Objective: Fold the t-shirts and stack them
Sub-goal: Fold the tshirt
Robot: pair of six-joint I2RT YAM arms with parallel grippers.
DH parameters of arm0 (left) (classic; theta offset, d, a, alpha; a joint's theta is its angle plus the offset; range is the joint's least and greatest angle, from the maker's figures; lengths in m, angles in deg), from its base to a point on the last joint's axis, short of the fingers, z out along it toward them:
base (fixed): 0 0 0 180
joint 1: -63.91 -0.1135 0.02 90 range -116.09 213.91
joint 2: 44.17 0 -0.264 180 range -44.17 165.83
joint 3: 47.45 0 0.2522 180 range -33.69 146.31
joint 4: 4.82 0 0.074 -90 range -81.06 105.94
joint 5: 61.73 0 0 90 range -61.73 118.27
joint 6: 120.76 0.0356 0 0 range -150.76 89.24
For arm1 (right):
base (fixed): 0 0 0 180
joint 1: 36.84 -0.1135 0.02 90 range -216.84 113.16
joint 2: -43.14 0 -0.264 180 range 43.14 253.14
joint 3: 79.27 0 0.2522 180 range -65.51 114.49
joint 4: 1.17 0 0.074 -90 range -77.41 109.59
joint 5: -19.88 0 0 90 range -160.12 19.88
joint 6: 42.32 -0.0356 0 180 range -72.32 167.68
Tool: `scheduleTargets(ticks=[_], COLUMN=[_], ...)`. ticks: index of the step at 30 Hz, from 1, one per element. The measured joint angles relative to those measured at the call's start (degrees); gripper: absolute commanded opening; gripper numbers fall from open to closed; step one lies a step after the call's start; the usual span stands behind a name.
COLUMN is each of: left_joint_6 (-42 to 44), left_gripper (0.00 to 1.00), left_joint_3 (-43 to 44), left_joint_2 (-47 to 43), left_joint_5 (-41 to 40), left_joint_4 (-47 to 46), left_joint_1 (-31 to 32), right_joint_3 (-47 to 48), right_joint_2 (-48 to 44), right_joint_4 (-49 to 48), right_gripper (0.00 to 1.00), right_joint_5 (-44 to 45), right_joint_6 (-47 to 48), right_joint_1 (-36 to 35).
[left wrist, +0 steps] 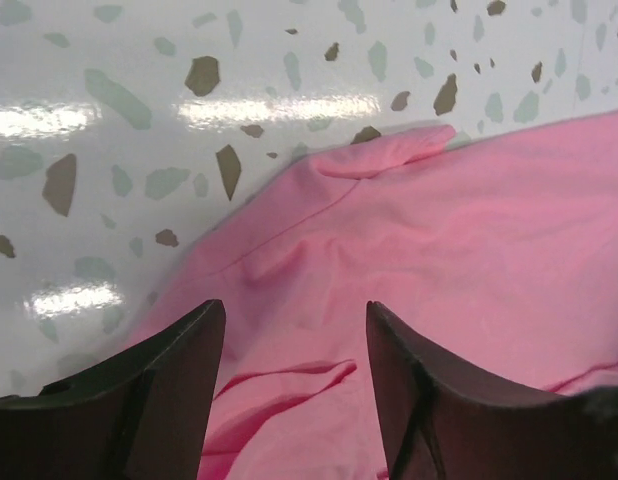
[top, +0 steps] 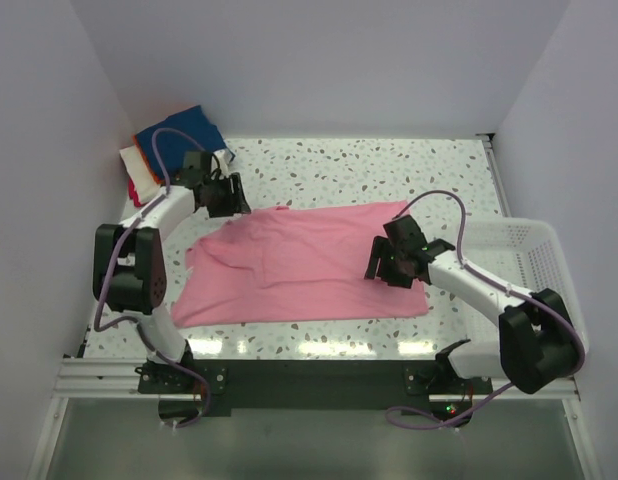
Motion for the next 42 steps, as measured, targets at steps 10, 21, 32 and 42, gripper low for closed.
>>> scheduleTargets(ticks=[10,21,32,42], left_joint_6=[0.28,-1.66,-1.36,-2.08], left_gripper=[0.69,0.20,0.11,0.12], left_joint_3=[1.86,1.75,-7.80,-24.37], left_joint_2=[5.07,8.13,-7.30,-17.05], left_joint_5=[-10.49,-3.02,3.15,1.92], left_joint_4=[2.14,0.70,-3.21,-6.88], left_joint_1=[0.09,0.09,0.76,8.83], right_joint_3=[0.00,0.00,0.00,0.04], right_joint_2=[0.22,0.22,0.24,2.05], right_joint_4=[-0.66,-1.03,-2.23,-4.00], right_gripper=[0.66,0.66,0.66,0.66], right_joint_5=[-0.11,-0.15,-0.20,-0.39], right_joint_6=[0.09,0.13,0.20,0.66], right_joint_1=[0.00,0.00,0.00,0.00])
